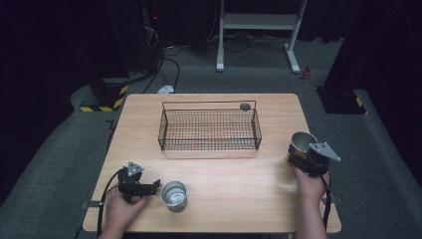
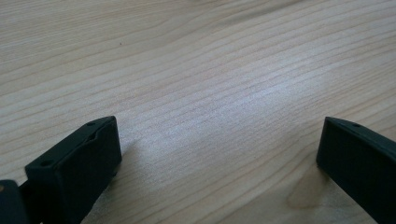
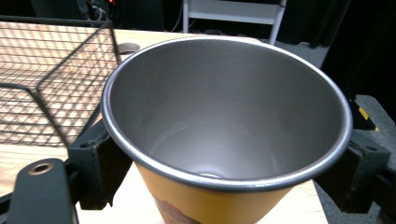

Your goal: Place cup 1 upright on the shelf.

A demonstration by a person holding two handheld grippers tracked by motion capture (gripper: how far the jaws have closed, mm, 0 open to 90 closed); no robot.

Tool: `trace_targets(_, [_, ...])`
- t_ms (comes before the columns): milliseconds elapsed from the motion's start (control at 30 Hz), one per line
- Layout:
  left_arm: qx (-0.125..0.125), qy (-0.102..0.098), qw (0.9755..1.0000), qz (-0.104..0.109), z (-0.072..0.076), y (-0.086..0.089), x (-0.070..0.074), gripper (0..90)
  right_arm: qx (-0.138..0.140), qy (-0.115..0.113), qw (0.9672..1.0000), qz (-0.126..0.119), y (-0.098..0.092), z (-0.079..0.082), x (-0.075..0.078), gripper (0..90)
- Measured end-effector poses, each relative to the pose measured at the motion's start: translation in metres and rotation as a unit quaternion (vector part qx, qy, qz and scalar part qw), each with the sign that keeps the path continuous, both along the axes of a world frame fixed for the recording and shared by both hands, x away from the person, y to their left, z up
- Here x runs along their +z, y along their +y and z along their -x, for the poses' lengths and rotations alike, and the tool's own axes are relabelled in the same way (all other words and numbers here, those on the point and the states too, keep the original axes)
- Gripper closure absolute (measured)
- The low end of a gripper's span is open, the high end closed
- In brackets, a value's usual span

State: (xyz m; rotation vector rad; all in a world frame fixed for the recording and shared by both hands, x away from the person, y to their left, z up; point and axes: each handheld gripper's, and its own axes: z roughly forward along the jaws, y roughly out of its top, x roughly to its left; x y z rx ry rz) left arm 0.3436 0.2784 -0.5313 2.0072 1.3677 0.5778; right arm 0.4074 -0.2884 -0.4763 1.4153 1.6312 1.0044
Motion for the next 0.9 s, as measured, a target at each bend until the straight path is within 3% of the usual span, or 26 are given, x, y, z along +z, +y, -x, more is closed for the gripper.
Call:
trace_targets(600, [0.0,0.001,1.0,0.0,0.0,0.0,0.0,0.3,0.065,-0.02,0.9977,-0.001,0.035,0.018,0.015,14.4])
trace_targets(900, [0.0,0.0,1.0,0.0,0.0,0.0,0.0,0.3,0.101,-0.021,0.9946,0.0,0.066,0.025,0.013,14.4])
